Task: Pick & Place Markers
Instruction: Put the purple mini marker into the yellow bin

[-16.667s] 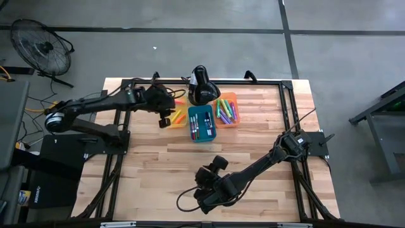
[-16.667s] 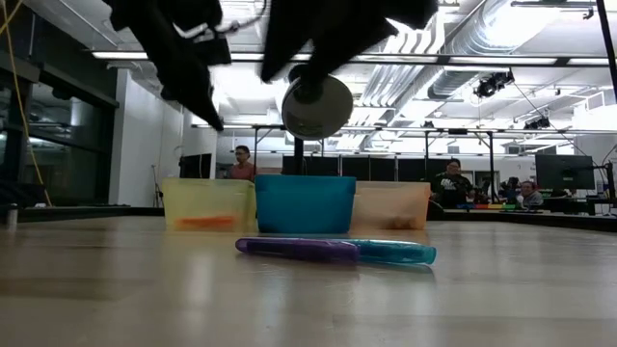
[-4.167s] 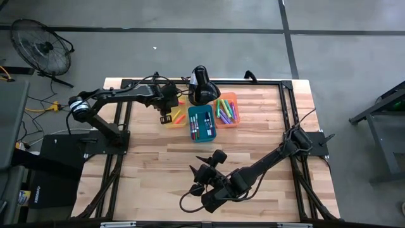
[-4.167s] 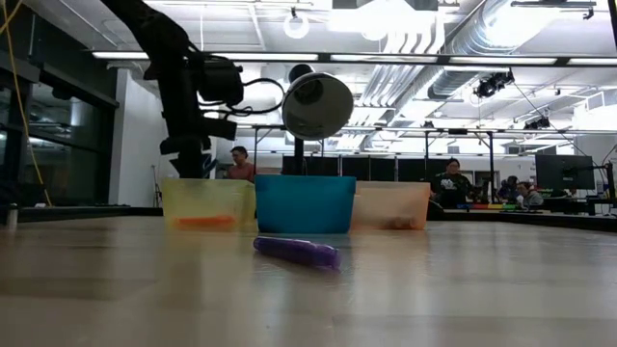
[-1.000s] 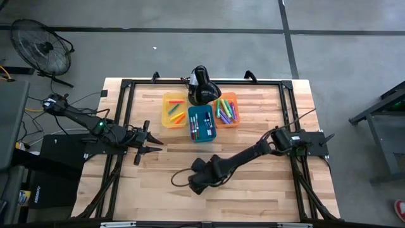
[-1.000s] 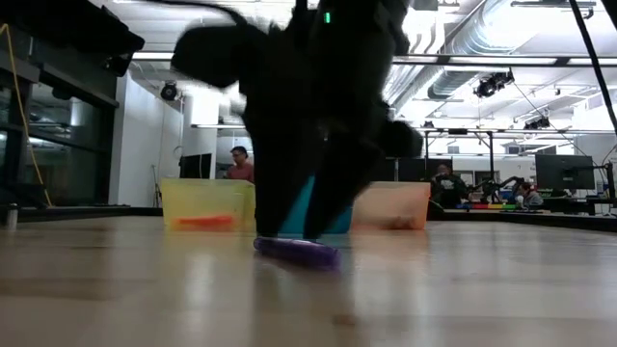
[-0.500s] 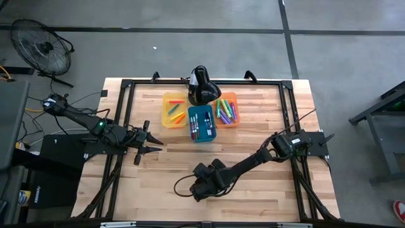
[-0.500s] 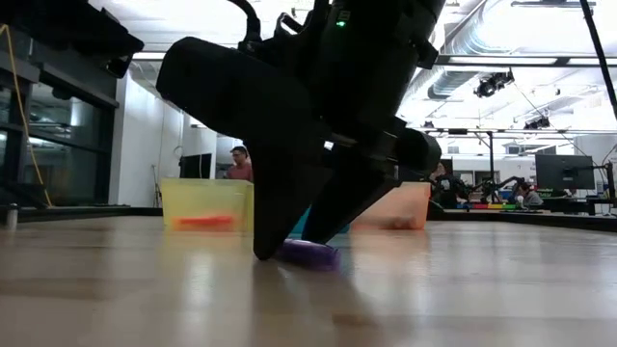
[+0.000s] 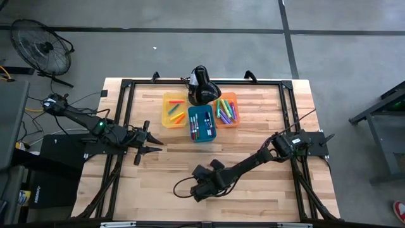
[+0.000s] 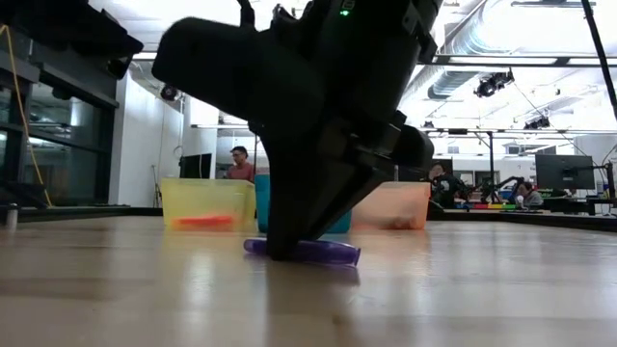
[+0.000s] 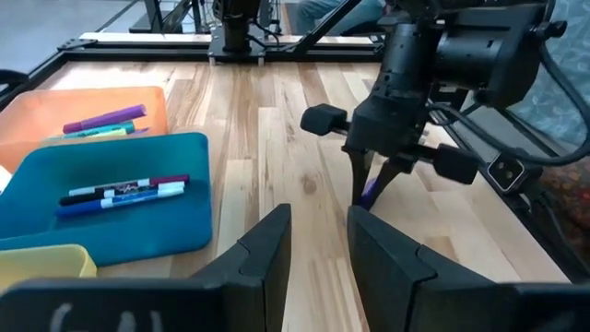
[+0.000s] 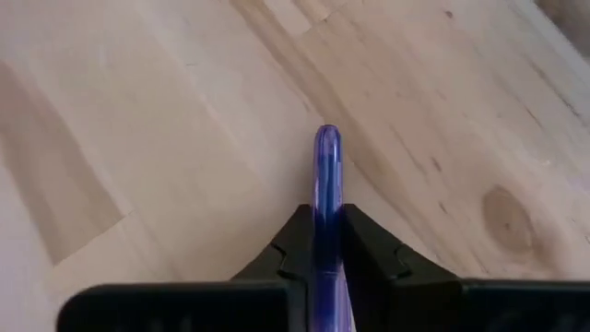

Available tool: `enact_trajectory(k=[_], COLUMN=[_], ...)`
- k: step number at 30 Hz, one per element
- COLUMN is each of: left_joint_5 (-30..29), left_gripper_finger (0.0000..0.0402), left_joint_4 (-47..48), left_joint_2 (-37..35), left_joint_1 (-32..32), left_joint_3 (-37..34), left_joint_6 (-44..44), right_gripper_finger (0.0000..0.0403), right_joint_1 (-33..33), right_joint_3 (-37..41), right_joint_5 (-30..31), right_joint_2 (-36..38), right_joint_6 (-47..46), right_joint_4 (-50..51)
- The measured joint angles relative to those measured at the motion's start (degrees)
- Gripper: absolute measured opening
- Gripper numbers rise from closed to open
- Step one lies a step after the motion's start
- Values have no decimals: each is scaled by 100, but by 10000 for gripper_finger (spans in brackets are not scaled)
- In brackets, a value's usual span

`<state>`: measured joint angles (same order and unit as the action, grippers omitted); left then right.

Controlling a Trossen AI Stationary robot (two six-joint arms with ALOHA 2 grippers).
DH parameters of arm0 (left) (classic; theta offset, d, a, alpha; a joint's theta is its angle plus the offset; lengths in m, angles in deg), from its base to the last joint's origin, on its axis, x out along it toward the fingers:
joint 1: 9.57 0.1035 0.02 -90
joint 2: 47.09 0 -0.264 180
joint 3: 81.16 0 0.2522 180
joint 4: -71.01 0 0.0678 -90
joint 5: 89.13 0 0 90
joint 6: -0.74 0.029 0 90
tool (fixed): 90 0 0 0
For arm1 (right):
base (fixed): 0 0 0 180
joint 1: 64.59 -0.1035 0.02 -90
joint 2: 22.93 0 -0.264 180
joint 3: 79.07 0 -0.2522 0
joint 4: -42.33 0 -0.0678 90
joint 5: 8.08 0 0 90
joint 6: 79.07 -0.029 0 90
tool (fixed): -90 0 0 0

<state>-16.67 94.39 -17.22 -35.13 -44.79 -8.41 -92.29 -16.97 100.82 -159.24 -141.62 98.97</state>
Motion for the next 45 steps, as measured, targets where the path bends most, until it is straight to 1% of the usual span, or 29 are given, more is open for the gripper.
enact_trajectory(k=[7, 15, 25, 34, 37, 39, 45], left_joint_5=[0, -2, 28, 61, 212, 419, 1133], left_gripper_finger=[105, 105, 105, 105, 105, 105, 105], left_joint_4=[102, 99, 84, -65, -440, -749, -1602], left_joint_2=[2, 2, 2, 2, 2, 0, 80], left_joint_1=[0, 0, 0, 0, 2, 2, 2], left_joint_3=[0, 0, 2, 2, 2, 4, 7], left_joint_6=[-37, -37, -71, -123, -53, 68, 498], right_gripper_finger=[28, 28, 28, 28, 28, 28, 28], right_joint_1=[-17, -26, 5, 28, 34, 37, 39], right_joint_3=[-57, -601, -1309, -2182, -2480, -2645, -3026], right_joint_5=[118, 559, 1711, 3101, 3436, 3623, 3880], right_joint_2=[11, -74, -61, -38, -32, -31, -24], right_joint_6=[264, 917, 1734, 2882, 3368, 3716, 4692], right_joint_4=[-89, -68, -45, -108, -188, -322, -829])
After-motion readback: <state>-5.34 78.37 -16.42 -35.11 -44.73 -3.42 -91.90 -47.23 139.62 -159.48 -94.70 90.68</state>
